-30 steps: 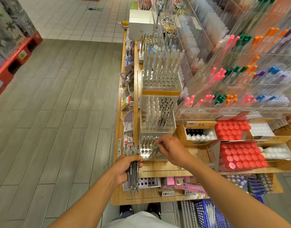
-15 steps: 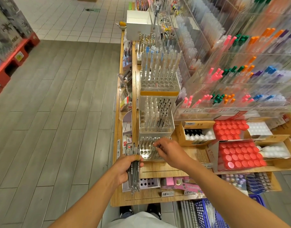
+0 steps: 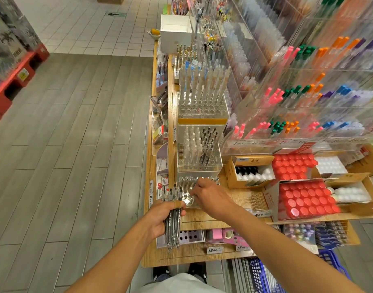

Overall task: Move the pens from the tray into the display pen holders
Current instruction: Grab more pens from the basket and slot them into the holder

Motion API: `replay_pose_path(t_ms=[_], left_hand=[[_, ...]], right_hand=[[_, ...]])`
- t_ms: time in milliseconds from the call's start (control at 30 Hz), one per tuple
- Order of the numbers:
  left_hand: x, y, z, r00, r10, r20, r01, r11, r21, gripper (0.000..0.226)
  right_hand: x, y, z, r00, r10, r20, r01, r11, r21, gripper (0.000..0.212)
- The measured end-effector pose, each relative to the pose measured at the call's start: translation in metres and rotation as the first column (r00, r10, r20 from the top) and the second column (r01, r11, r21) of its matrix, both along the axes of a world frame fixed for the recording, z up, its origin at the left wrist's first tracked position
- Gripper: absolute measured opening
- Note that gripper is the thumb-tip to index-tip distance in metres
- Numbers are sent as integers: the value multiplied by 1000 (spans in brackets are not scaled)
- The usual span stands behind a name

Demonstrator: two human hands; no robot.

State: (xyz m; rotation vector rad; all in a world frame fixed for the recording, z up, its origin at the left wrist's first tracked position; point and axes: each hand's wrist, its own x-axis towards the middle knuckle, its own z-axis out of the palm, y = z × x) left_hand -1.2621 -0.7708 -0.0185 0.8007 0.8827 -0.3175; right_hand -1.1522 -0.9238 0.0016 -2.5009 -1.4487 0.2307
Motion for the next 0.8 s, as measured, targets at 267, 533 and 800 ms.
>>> replay_pose_path(t_ms=[267,533,800], left_hand=[[1,0,4,1000,13,7,-13,1000,11,33],[0,-1,5,1000,-6,9,6,999,43,27],[2,-3,11,997,-69,22,68,997,38,39]], right_hand=[[-2,-3,-1,997,53,50,-51,998,-39,22],[2,-3,2,996,69,57,-61,990,-126,21],[2,4,11,983,-131,-130,126,991,-49,20]])
